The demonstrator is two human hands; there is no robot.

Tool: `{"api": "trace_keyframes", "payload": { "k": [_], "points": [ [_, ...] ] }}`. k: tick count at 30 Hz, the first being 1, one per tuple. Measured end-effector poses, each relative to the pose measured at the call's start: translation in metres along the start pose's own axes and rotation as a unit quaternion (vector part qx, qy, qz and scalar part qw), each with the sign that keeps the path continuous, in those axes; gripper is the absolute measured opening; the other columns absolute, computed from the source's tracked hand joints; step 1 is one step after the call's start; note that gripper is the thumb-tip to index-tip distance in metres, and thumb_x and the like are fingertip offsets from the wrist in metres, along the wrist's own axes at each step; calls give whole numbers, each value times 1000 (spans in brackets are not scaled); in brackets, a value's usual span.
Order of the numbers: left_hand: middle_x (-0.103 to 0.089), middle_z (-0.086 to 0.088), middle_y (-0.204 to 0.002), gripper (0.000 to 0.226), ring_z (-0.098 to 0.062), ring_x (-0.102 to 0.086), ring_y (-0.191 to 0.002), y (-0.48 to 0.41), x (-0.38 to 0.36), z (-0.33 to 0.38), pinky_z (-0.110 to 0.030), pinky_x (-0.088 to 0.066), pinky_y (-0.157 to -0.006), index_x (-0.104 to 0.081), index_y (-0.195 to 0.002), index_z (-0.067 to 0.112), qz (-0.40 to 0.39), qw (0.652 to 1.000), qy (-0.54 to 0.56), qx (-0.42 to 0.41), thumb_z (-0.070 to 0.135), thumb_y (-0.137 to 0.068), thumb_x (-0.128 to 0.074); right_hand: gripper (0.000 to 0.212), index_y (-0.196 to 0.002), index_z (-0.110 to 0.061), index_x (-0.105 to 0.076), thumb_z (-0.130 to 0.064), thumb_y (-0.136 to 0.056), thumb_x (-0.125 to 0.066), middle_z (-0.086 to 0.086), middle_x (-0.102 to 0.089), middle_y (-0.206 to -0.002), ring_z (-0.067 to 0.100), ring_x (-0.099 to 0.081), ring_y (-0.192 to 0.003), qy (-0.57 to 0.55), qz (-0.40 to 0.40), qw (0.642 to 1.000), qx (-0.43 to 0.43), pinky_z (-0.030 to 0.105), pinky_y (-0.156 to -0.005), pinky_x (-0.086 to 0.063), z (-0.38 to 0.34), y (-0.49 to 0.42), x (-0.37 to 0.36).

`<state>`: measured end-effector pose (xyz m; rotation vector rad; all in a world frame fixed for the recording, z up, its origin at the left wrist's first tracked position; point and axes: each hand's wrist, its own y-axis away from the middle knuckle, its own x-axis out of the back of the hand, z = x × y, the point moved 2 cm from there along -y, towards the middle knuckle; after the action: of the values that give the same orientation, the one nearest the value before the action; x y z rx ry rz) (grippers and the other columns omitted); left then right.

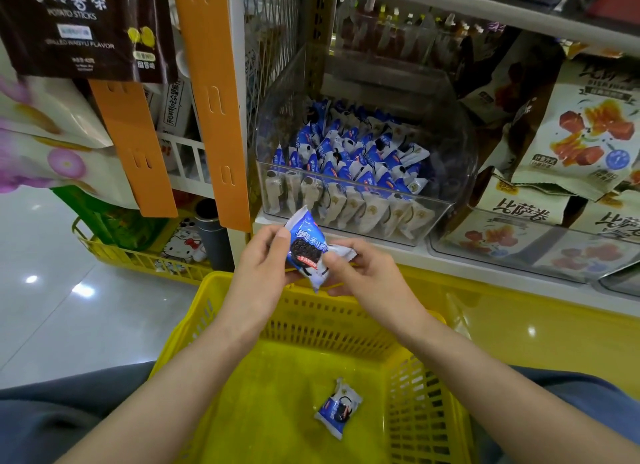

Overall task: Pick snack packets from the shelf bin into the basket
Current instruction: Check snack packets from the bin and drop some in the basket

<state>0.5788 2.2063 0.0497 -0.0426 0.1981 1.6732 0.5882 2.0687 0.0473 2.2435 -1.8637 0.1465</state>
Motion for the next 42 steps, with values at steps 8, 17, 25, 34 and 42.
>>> {"api": "trace_keyframes", "payload": {
  "k": [8, 17, 25, 34, 42],
  "points": [
    [-72, -2, -71, 40, -8, -66, -62, -4, 16, 9, -16, -49, -51, -65, -82, 14, 43, 998, -30, -32, 24, -101, -31, 26, -88, -33, -64, -9, -80, -69, -6, -72, -80, 8, -69, -72, 72, -15, 995, 73, 23, -64, -56, -5, 2, 5],
    [-72, -5, -98, 36, -17, -68, -90, 1, 8, 7, -27, -54, -73, -60, -109, 7, -63, 993, 57, 75, 25, -79, -66, 18, -88, -19, -63, -6, -91, -51, -6, -71, -67, 3, -65, -57, -103, -6, 994, 24, 13, -55, -52, -15, 3, -2],
    [-71, 3, -98, 19, -8, -67, -90, -5, 25, 25, -27, -55, -79, -62, -107, 22, 14, 1000, 13, -6, 25, -89, -58, 20, -107, -31, -58, -19, -94, -48, -7, -70, -88, 3, -66, -82, 129, -26, 981, 141, 18, -73, -53, -32, 3, -10],
    [-71, 13, -86, 12, -3, -68, -83, -13, 48, 49, -18, -56, -69, -59, -101, 25, 31, 994, 93, -38, 23, -90, -55, 19, -110, -20, -60, -19, -95, -49, -8, -60, -95, 8, -58, -92, 282, 140, 934, 167, 10, -73, -40, -86, -114, 23],
    [-71, 11, -82, 12, -5, -69, -80, -15, 55, 58, -21, -57, -69, -58, -102, 22, 43, 988, 146, -31, 21, -91, -55, 35, -118, -4, -59, -26, -91, -58, 14, -63, -116, 24, -58, -103, 448, 95, 889, -5, 25, -80, -38, -78, -188, 23]
  ]
}}
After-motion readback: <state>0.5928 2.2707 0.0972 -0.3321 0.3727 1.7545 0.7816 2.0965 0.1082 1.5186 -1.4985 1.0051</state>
